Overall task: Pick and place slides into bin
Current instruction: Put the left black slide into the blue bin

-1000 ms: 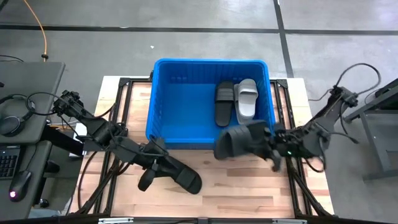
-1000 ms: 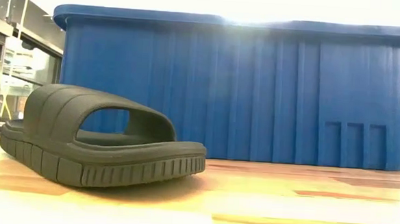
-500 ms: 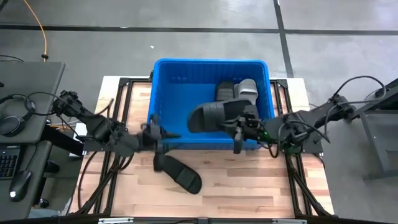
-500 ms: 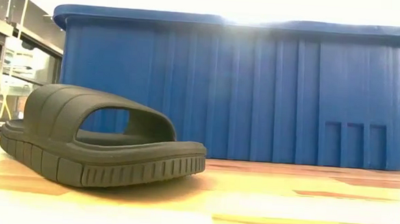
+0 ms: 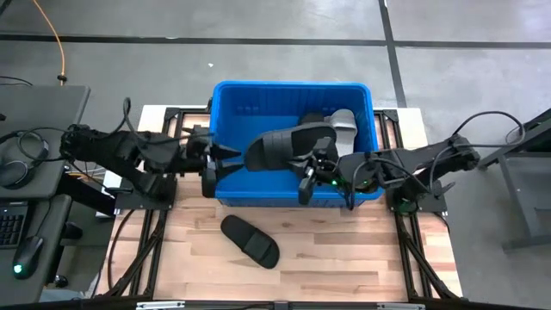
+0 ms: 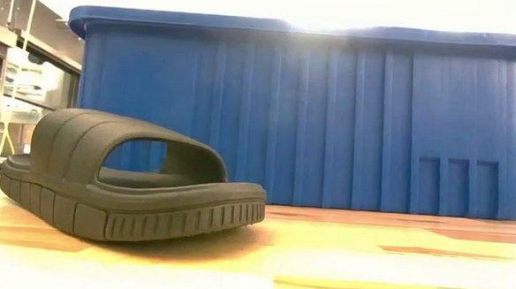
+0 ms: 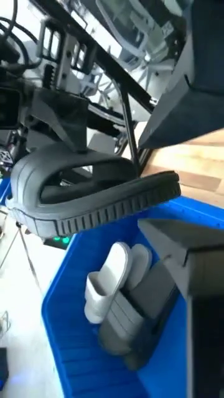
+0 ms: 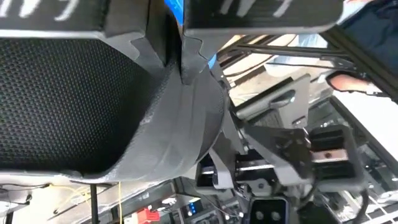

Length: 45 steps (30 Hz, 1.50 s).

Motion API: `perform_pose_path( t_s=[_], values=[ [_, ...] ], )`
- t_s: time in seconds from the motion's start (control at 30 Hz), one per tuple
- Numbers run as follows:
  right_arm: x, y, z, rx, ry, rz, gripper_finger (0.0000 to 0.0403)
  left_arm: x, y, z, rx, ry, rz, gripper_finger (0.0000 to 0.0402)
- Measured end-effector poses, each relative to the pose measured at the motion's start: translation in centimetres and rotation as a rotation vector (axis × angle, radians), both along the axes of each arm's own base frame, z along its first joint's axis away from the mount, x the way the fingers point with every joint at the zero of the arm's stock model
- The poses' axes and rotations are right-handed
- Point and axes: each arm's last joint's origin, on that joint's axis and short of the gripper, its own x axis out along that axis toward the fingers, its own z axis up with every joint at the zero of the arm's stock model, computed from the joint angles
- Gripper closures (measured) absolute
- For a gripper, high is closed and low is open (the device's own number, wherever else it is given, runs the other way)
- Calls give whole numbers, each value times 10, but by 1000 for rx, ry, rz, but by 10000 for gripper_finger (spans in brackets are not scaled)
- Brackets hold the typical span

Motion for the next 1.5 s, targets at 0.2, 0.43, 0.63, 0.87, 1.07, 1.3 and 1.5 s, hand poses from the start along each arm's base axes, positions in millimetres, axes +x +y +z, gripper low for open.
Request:
perform_pose_path(
  t_s=[0.2,0.43,0.63,0.87,1.07,1.3,1.5],
  values=[
    [8,-4,-4,-7,9,-8,403,-1,8,1,-32,-1,-62,133],
    [10,-6,0,-23,-18,-1,403,2,9,-1,-24,13,-40,88],
    [10,-7,0,-34,-23,-13,403,-1,11,-7,5,79,24,100],
    [11,-6,3,-48,-46,22,403,0,13,-6,5,67,39,126],
    [12,-6,5,-53,-56,32,403,1,23,-5,-19,52,31,143],
    [12,-6,5,-58,-55,47,403,2,26,-4,-25,46,29,178],
    [12,-6,5,-70,-54,55,403,2,26,-4,-4,51,22,238]
  ],
)
